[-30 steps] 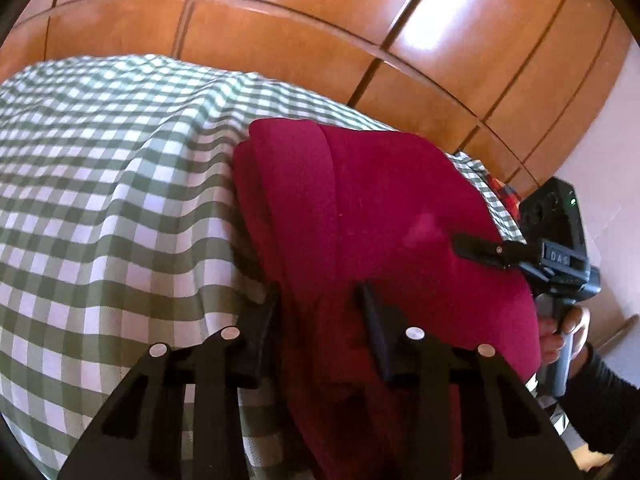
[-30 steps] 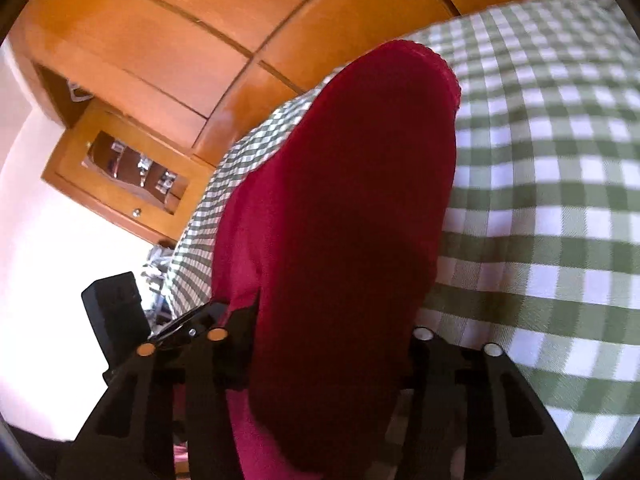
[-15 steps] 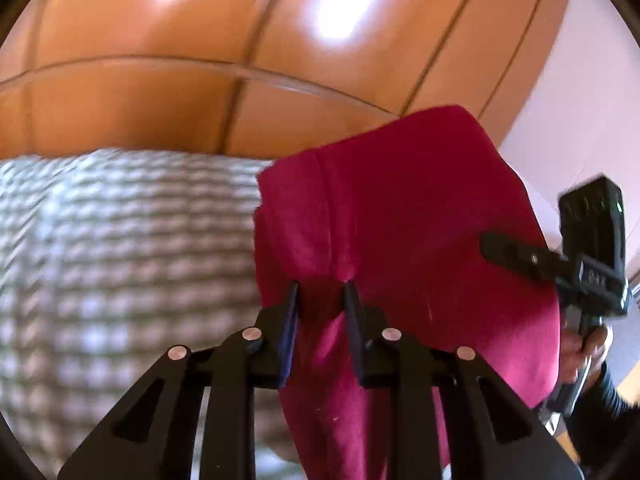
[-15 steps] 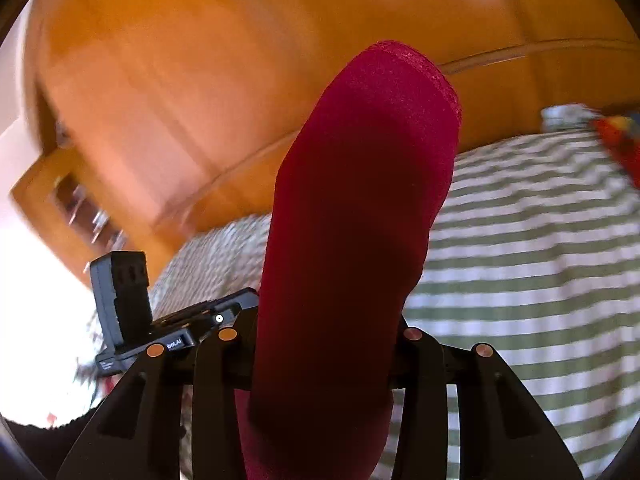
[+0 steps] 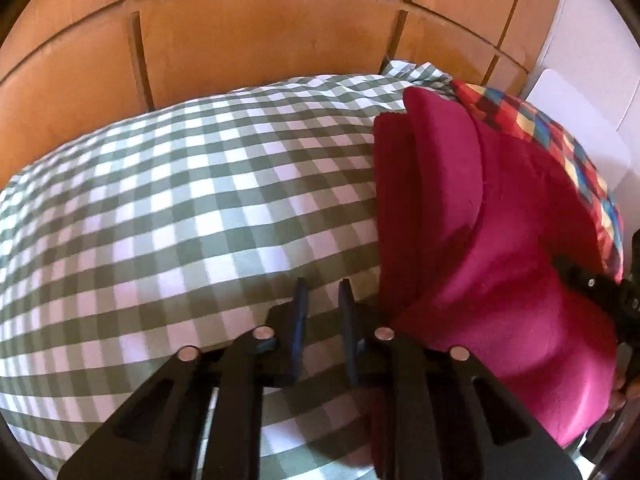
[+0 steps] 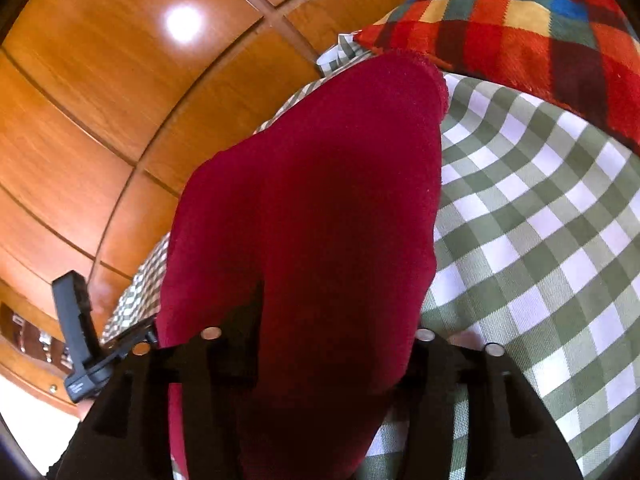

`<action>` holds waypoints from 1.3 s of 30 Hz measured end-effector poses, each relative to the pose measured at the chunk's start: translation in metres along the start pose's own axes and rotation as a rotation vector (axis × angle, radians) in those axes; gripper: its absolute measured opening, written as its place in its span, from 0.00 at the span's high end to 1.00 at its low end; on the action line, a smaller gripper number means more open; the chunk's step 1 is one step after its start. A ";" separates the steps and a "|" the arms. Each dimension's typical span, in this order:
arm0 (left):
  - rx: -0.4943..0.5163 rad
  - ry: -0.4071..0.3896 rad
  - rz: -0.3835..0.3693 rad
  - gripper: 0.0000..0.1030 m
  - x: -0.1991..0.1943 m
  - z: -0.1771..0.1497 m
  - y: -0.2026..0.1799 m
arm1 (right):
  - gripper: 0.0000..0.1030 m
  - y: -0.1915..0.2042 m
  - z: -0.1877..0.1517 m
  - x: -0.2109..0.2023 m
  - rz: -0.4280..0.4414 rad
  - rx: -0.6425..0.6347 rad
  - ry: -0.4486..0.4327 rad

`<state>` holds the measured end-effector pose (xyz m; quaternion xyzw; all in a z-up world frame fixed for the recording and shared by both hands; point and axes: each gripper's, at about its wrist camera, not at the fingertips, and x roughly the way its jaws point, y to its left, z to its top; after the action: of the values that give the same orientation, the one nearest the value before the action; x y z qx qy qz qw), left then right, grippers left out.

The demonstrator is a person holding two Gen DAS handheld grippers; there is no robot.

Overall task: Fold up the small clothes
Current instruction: 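Lower the folded sweatshirt onto the bed and open both grippers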

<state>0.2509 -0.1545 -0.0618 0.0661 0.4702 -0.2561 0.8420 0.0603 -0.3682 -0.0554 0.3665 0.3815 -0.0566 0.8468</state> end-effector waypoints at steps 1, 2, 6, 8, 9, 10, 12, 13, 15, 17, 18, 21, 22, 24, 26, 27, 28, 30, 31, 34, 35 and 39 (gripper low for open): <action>0.006 0.001 0.014 0.84 -0.006 -0.002 -0.003 | 0.39 0.002 0.003 0.000 -0.009 -0.007 0.006; 0.008 -0.002 0.033 0.82 -0.012 -0.002 -0.002 | 0.32 0.004 0.006 -0.002 -0.037 -0.022 0.009; -0.068 -0.087 0.017 0.75 -0.050 -0.004 0.016 | 0.25 0.010 0.011 -0.026 -0.143 -0.084 -0.040; -0.083 -0.145 0.003 0.73 -0.070 -0.009 0.018 | 0.25 0.022 0.010 -0.050 -0.203 -0.149 -0.119; -0.087 -0.181 -0.012 0.73 -0.083 -0.012 0.017 | 0.25 0.026 0.009 -0.059 -0.219 -0.175 -0.146; -0.089 -0.210 -0.031 0.71 -0.094 -0.016 0.015 | 0.25 0.034 0.007 -0.066 -0.238 -0.210 -0.180; -0.088 -0.255 -0.065 0.67 -0.111 -0.023 0.008 | 0.28 0.053 -0.001 -0.077 -0.241 -0.306 -0.218; -0.076 -0.269 -0.078 0.65 -0.116 -0.027 0.002 | 0.30 0.065 -0.007 -0.074 -0.235 -0.354 -0.209; -0.029 -0.254 -0.071 0.63 -0.110 -0.029 -0.014 | 0.36 0.075 -0.017 -0.064 -0.237 -0.403 -0.167; 0.018 -0.177 -0.031 0.63 -0.086 -0.032 -0.027 | 0.37 0.080 -0.025 -0.035 -0.264 -0.407 -0.095; 0.021 -0.135 -0.017 0.63 -0.075 -0.036 -0.030 | 0.37 0.075 -0.032 -0.023 -0.297 -0.401 -0.065; -0.056 -0.071 -0.029 0.57 -0.049 -0.040 -0.020 | 0.37 0.080 -0.039 -0.007 -0.375 -0.428 -0.105; -0.075 -0.072 -0.033 0.57 -0.050 -0.039 -0.018 | 0.37 0.081 -0.038 -0.008 -0.382 -0.419 -0.108; -0.095 -0.083 -0.043 0.57 -0.057 -0.039 -0.015 | 0.37 0.080 -0.037 -0.012 -0.377 -0.404 -0.108; -0.084 -0.098 -0.032 0.56 -0.065 -0.041 -0.015 | 0.37 0.080 -0.037 -0.015 -0.381 -0.401 -0.110; -0.074 -0.107 -0.019 0.56 -0.071 -0.044 -0.015 | 0.35 0.081 -0.037 -0.016 -0.387 -0.398 -0.114; -0.072 -0.114 -0.010 0.57 -0.077 -0.046 -0.014 | 0.35 0.082 -0.039 -0.019 -0.392 -0.390 -0.120; -0.073 -0.131 0.002 0.57 -0.086 -0.051 -0.017 | 0.34 0.085 -0.042 -0.025 -0.402 -0.374 -0.132; -0.071 -0.144 0.008 0.57 -0.091 -0.052 -0.020 | 0.33 0.086 -0.046 -0.027 -0.404 -0.368 -0.137; -0.060 -0.174 0.025 0.53 -0.102 -0.054 -0.024 | 0.28 0.088 -0.051 -0.034 -0.407 -0.353 -0.149; -0.056 -0.179 0.028 0.51 -0.105 -0.053 -0.025 | 0.28 0.089 -0.053 -0.036 -0.416 -0.359 -0.152; -0.058 -0.200 0.039 0.47 -0.119 -0.059 -0.027 | 0.23 0.089 -0.063 -0.040 -0.428 -0.355 -0.149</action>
<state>0.1424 -0.1132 0.0079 0.0250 0.3898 -0.2315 0.8910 0.0271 -0.2690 -0.0044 0.1188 0.3906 -0.1931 0.8922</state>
